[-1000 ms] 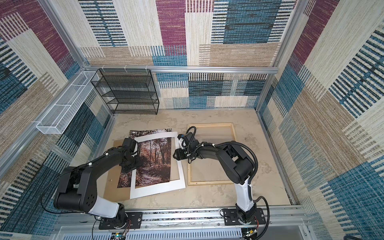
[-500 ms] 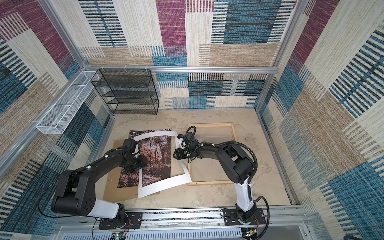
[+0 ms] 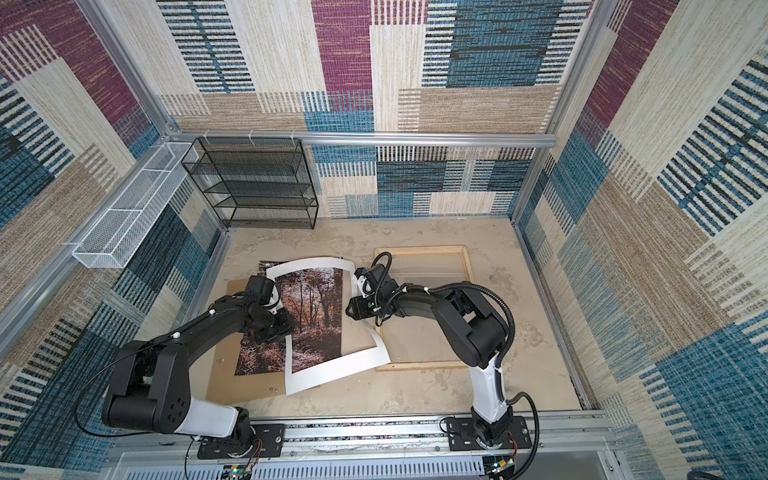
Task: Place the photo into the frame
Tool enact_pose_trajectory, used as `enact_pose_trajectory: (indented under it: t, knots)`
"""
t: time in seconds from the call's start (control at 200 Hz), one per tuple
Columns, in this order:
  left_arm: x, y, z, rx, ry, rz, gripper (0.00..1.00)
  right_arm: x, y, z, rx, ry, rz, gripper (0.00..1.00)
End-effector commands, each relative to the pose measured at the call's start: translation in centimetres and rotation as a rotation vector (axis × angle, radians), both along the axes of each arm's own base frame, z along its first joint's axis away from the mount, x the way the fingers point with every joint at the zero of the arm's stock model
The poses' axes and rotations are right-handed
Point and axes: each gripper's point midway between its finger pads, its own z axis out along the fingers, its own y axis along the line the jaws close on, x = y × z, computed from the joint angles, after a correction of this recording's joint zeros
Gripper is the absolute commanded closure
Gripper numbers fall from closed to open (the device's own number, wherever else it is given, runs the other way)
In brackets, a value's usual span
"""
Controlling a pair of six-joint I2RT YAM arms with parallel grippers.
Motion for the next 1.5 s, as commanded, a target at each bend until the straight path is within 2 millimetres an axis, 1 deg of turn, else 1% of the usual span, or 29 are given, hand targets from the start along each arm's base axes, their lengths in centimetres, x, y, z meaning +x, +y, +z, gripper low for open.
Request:
enact_pose_trajectory:
  t: [0.0,0.175,0.371,0.516,0.781,0.967,1.192,1.492]
  knots:
    - [-0.1,0.3,0.4,0.022,-0.003,-0.015,0.68,-1.0,-1.5,-1.8,-0.087,0.056,-0.02,0.45]
    - [0.5,0.2,1.2,0.013,-0.028,-0.011,0.7,-0.6,-1.4,-1.2,-0.084,0.036,-0.013,0.45]
    - [0.5,0.0,2.4,0.003,-0.056,-0.011,0.7,-0.3,-1.2,-1.4,-0.088,0.032,-0.012,0.45]
    - [0.6,-0.4,3.5,-0.025,-0.09,-0.021,0.7,-0.1,-1.0,-1.5,-0.086,0.033,-0.011,0.45]
    - [0.7,-0.9,5.7,-0.061,-0.162,-0.033,0.6,-0.1,-1.0,-1.5,-0.086,0.032,-0.009,0.45]
    - [0.7,-1.3,6.7,-0.084,-0.194,-0.044,0.57,0.0,-0.9,-1.5,-0.088,0.029,-0.01,0.45]
    - [0.2,-1.5,8.1,-0.105,-0.233,-0.053,0.57,0.1,-1.1,-1.6,-0.094,0.027,-0.013,0.45]
    - [-0.6,-2.0,10.8,-0.147,-0.315,-0.068,0.57,0.2,-1.1,-1.5,-0.094,0.018,-0.016,0.45]
